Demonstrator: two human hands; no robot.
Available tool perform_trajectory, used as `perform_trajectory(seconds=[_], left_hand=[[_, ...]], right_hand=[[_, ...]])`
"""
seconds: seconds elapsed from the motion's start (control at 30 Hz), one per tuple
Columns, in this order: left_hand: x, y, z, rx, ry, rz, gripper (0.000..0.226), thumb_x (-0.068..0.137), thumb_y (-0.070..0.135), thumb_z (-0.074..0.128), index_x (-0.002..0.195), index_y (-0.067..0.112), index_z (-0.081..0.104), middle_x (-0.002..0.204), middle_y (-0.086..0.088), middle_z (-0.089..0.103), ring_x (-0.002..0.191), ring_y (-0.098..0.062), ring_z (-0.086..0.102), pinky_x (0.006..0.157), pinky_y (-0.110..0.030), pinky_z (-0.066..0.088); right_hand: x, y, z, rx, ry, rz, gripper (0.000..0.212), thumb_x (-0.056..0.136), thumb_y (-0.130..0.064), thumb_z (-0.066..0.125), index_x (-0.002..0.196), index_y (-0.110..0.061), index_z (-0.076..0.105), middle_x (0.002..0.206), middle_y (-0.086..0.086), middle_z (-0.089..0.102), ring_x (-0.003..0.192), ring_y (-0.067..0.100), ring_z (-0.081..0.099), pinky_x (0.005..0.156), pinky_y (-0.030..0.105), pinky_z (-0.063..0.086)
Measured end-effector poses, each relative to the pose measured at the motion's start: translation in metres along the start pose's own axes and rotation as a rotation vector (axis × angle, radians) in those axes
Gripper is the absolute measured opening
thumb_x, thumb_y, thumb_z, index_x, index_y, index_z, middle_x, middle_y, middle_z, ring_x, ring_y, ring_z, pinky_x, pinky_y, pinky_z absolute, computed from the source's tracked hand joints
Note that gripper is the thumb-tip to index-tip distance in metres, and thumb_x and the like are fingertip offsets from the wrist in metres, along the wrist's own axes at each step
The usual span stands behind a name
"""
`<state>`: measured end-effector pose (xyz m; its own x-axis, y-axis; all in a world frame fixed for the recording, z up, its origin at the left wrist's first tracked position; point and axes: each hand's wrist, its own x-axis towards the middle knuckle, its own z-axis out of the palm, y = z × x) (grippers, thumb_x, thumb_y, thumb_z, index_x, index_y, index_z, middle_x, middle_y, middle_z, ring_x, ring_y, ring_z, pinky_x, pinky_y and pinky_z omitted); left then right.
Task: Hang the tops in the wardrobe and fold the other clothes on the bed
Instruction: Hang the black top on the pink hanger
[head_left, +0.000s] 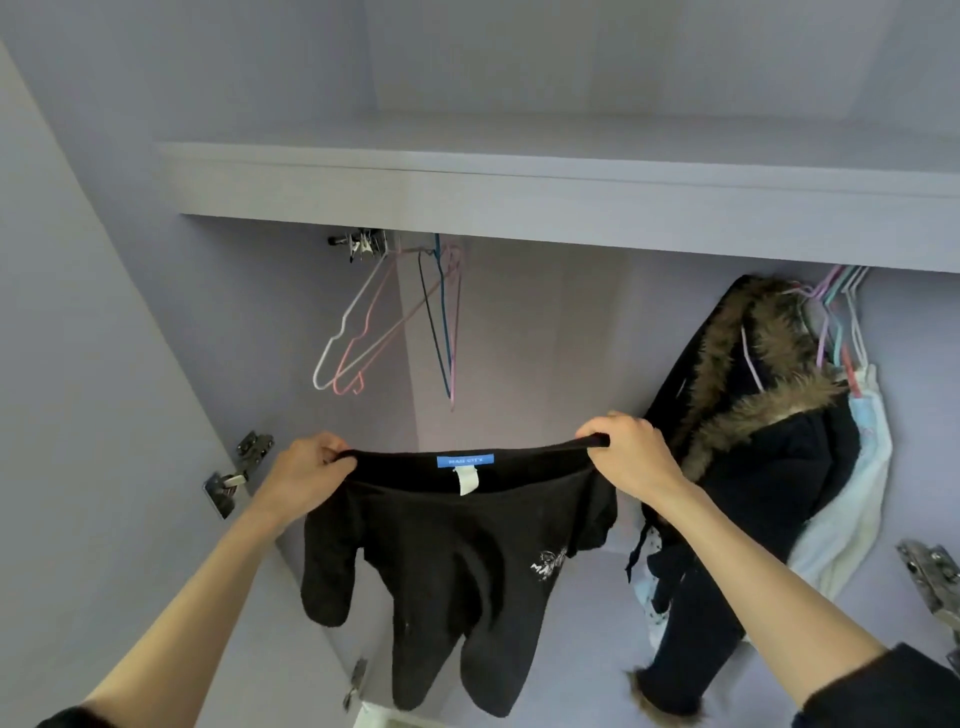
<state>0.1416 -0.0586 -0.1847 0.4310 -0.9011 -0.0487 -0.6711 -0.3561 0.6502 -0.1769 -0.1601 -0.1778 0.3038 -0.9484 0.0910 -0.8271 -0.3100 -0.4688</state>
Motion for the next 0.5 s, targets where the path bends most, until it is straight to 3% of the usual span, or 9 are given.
perform_trajectory(seconds=[0.1, 0.17, 0.23, 0.33, 0.4, 0.5], left_hand=[[0.005, -0.003, -0.004, -0.076, 0.006, -0.008, 0.010, 0.088, 0.010, 0.057, 0.080, 0.016, 0.058, 0.074, 0.000, 0.060, 0.077, -0.017, 0.053, 0.065, -0.025, 0.036], [0.004, -0.001, -0.005, -0.158, 0.015, -0.010, 0.011, 0.088, 0.008, 0.057, 0.079, 0.015, 0.060, 0.075, 0.000, 0.062, 0.077, -0.016, 0.055, 0.068, -0.026, 0.038], [0.004, 0.000, -0.008, -0.240, 0.009, -0.018, 0.011, 0.086, 0.006, 0.058, 0.078, 0.013, 0.062, 0.078, -0.002, 0.064, 0.079, -0.017, 0.058, 0.076, -0.028, 0.041], [0.003, -0.004, -0.008, -0.330, -0.036, -0.036, 0.016, 0.083, 0.001, 0.058, 0.075, 0.012, 0.066, 0.071, -0.001, 0.066, 0.073, -0.016, 0.060, 0.073, -0.027, 0.045], [0.003, -0.004, -0.006, -0.409, -0.054, -0.060, 0.018, 0.082, -0.002, 0.057, 0.074, 0.011, 0.066, 0.069, -0.003, 0.066, 0.071, -0.016, 0.062, 0.069, -0.027, 0.049], [0.009, 0.003, -0.006, -0.516, -0.044, -0.088, 0.019, 0.082, -0.006, 0.057, 0.074, 0.010, 0.066, 0.068, -0.005, 0.067, 0.067, -0.017, 0.065, 0.064, -0.026, 0.054]], right_hand=[[0.008, -0.004, 0.010, 0.074, -0.056, 0.043, 0.026, 0.087, -0.005, 0.053, 0.100, -0.016, 0.073, 0.103, 0.000, 0.070, 0.102, 0.019, 0.061, 0.094, 0.037, 0.048], [0.010, -0.012, 0.018, 0.131, 0.022, 0.030, 0.030, 0.083, -0.001, 0.053, 0.094, -0.019, 0.074, 0.099, -0.004, 0.071, 0.100, 0.017, 0.061, 0.093, 0.035, 0.048], [0.017, -0.022, 0.032, 0.162, 0.018, 0.036, 0.035, 0.081, -0.001, 0.052, 0.101, -0.022, 0.071, 0.104, -0.005, 0.070, 0.104, 0.016, 0.060, 0.096, 0.034, 0.045], [0.033, -0.031, 0.058, 0.152, -0.285, 0.092, 0.049, 0.086, -0.006, 0.050, 0.133, -0.020, 0.048, 0.120, 0.001, 0.063, 0.114, 0.020, 0.055, 0.100, 0.031, 0.041], [0.044, -0.042, 0.070, 0.284, -0.441, 0.135, 0.056, 0.090, -0.011, 0.051, 0.143, -0.016, 0.033, 0.128, 0.007, 0.056, 0.116, 0.020, 0.052, 0.100, 0.027, 0.039], [0.071, -0.069, 0.073, 0.628, -0.248, 0.245, 0.042, 0.095, -0.027, 0.052, 0.133, -0.013, 0.045, 0.124, 0.009, 0.059, 0.106, 0.020, 0.057, 0.092, 0.030, 0.041]])
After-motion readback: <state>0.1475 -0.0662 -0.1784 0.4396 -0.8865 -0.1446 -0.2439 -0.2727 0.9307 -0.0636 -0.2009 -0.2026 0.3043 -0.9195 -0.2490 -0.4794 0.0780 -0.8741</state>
